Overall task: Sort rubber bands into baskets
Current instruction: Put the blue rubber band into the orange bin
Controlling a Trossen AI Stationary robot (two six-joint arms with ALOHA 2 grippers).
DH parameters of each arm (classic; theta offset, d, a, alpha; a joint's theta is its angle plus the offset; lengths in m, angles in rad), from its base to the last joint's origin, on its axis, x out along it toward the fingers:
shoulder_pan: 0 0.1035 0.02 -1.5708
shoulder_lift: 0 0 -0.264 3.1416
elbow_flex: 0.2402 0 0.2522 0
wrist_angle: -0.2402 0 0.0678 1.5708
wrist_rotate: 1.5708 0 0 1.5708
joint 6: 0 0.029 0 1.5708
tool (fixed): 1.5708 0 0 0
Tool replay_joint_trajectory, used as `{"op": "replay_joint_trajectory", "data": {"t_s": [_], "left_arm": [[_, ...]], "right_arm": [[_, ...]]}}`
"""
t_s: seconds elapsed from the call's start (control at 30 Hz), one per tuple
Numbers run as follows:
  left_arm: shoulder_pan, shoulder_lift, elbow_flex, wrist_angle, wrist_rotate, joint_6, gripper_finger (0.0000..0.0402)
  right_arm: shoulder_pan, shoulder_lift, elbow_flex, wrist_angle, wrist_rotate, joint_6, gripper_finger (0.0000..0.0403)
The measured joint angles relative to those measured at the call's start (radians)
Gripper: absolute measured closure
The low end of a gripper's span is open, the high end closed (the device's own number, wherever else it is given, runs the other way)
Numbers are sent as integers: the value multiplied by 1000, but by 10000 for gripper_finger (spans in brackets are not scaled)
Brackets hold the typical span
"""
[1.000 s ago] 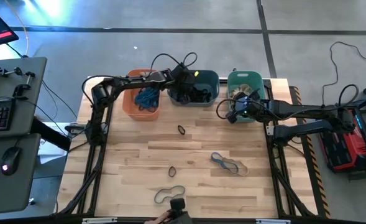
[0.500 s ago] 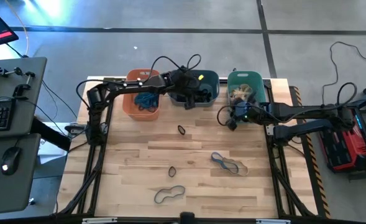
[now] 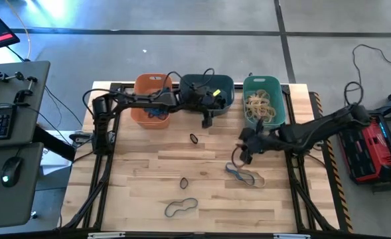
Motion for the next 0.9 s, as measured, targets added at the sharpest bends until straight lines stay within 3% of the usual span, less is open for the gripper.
{"op": "replay_joint_trajectory", "data": {"t_s": [0.23, 0.57, 0.9], "left_arm": [[-49, -63, -115, 107, 3, -16, 238], [-109, -241, -374, 374, 2, -67, 238], [-170, -382, -511, 377, -13, -73, 238]], "right_arm": [[105, 147, 0, 75, -12, 99, 269], [145, 326, 0, 136, -112, 226, 270], [149, 408, 0, 157, -168, 244, 284]]}}
